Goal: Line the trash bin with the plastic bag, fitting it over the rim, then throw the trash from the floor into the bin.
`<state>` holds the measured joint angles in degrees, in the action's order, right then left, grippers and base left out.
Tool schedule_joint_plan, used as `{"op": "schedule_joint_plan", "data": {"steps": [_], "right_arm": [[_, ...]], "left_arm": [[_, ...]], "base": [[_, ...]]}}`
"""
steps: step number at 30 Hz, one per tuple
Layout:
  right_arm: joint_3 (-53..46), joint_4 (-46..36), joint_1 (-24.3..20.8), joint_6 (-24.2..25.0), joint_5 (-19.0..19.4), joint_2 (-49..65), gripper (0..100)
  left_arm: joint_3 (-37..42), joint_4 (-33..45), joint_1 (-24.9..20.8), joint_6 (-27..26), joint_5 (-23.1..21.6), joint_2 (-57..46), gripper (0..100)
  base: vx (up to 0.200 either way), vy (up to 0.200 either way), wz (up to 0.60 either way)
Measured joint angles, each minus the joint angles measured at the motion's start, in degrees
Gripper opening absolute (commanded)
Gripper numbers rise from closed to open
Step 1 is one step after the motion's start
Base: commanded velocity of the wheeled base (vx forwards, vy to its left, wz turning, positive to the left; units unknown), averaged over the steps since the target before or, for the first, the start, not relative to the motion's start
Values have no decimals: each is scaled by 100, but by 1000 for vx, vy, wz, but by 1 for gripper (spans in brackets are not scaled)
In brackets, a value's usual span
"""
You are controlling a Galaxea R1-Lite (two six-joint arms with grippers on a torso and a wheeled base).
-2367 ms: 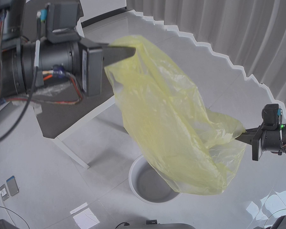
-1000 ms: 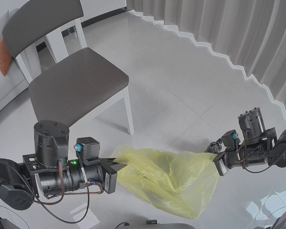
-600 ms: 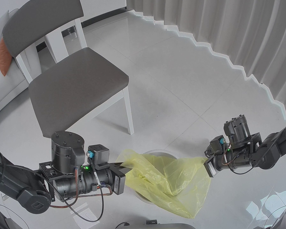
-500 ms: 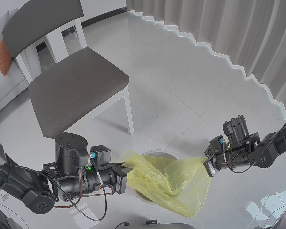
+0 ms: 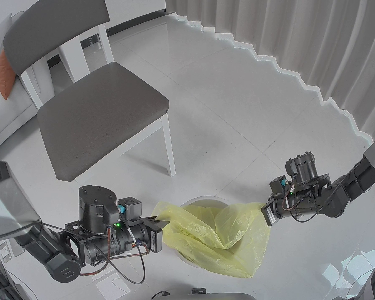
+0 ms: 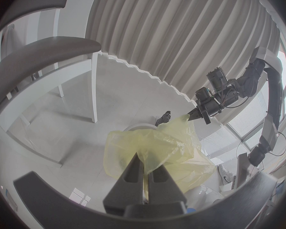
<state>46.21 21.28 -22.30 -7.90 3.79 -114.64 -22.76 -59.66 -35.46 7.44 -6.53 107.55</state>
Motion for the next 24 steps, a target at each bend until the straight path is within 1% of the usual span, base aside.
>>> {"op": "schedule_joint_plan", "data": {"steps": [4,11,14,19,22,24], "right_arm": [[107,52,15,0,63,-219,0],[179,68,50,-12,145,-516,0],[218,79,69,-17,156,-603,0],[395,138,152,-9,189,-749,0],[516,154,215,-9,204,-844,0],[594,158,256,-4,212,-903,0]], "left_arm": [[124,-575,46,-2,2,380,0],[568,-1035,182,-2,-28,802,0],[697,-1301,311,-2,-46,951,0],[722,-1890,488,-22,-52,1331,0],[651,-2389,569,-46,-55,1696,0],[564,-2584,614,-57,-60,1914,0]], "base": [[0,0,0],[0,0,0],[0,0,0],[0,0,0],[0,0,0],[0,0,0]]}}
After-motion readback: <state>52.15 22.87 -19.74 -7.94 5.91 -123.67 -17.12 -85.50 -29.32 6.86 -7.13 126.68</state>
